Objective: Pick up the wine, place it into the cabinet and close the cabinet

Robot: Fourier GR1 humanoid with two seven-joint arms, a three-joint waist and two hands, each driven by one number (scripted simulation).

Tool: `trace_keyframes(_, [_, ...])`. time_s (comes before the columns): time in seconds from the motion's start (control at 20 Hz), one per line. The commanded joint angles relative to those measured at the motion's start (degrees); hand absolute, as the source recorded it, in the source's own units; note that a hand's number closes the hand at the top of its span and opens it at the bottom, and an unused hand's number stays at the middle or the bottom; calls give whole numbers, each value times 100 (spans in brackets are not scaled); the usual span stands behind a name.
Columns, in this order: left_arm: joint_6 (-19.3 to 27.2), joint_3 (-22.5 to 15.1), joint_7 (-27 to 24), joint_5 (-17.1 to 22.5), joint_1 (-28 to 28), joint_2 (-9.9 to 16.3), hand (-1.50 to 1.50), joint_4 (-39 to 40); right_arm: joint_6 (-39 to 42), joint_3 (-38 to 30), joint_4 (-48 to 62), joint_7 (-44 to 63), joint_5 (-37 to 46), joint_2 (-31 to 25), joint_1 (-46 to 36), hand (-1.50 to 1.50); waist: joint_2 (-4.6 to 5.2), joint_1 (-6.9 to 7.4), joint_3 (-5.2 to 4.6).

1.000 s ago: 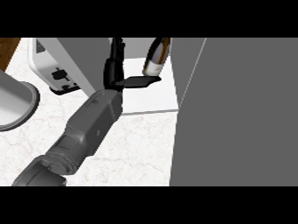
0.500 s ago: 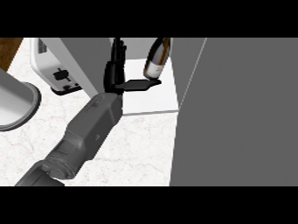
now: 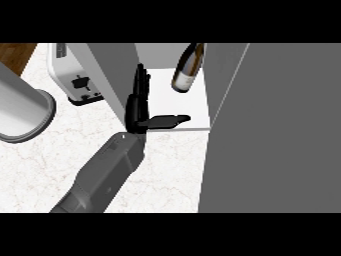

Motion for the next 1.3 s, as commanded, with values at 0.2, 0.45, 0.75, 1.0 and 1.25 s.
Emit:
trace_keyframes(0.2, [1658, -1662, 360, 122, 1289, 0, -150, -2543, -134, -205, -546, 491, -109, -100, -116, -150, -6, 178, 0])
trace_keyframes(0.45, [1956, -1980, 708, -385, 2277, 331, -150, -4159, 87, -269, -624, 102, -130, -156, 349, -150, -10, 231, 5])
trace_keyframes(0.75, [3029, -2476, 1130, -965, 2979, 297, -150, -5458, 106, -320, -744, 71, -339, -115, 623, -150, -5, 188, 7])
trace_keyframes(1.0, [2731, -2299, 1299, -1215, 3587, 871, -150, -6191, -85, -333, -724, 539, -319, -145, -25, -150, 21, 188, 0])
trace_keyframes(1.25, [2384, -2459, 1522, -1307, 4096, 1632, -150, -7263, 246, -203, -488, 405, -592, -159, 248, -150, 21, 191, 1])
